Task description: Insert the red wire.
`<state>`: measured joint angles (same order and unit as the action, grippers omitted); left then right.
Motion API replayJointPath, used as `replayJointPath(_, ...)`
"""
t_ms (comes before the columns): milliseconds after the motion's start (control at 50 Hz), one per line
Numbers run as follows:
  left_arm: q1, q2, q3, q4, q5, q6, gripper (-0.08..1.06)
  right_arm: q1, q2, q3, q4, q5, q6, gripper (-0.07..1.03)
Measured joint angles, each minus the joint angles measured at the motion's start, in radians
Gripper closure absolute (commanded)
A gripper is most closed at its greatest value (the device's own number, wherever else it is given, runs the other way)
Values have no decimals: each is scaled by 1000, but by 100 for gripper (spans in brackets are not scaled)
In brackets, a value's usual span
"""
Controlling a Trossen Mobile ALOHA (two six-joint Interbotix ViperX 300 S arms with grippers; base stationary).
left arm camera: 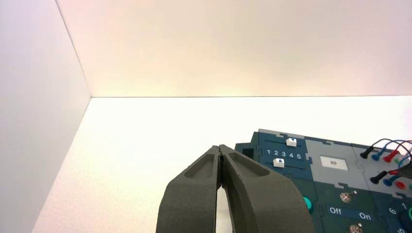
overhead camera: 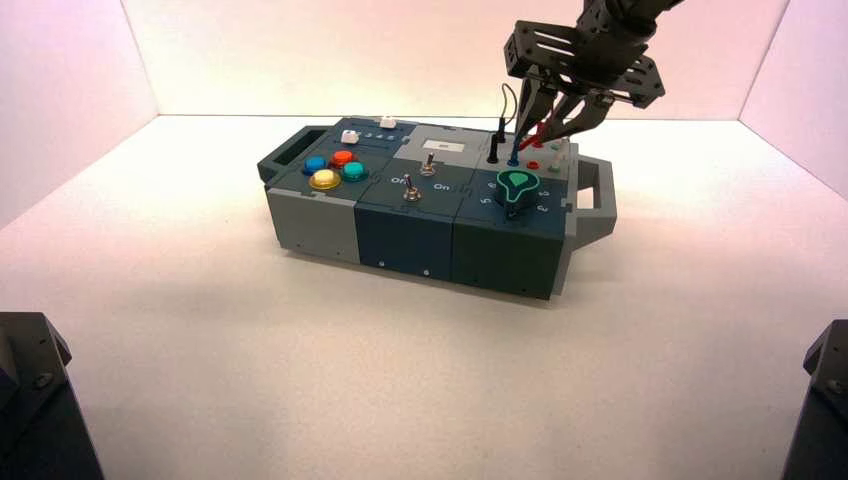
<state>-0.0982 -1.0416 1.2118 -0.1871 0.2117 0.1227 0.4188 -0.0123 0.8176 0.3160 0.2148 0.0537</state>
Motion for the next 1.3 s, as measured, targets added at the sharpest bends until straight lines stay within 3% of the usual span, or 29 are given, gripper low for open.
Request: replayJointPath(1300, 0, 0, 0, 0, -3, 2, 101, -9, -28, 17, -11, -2, 0, 58)
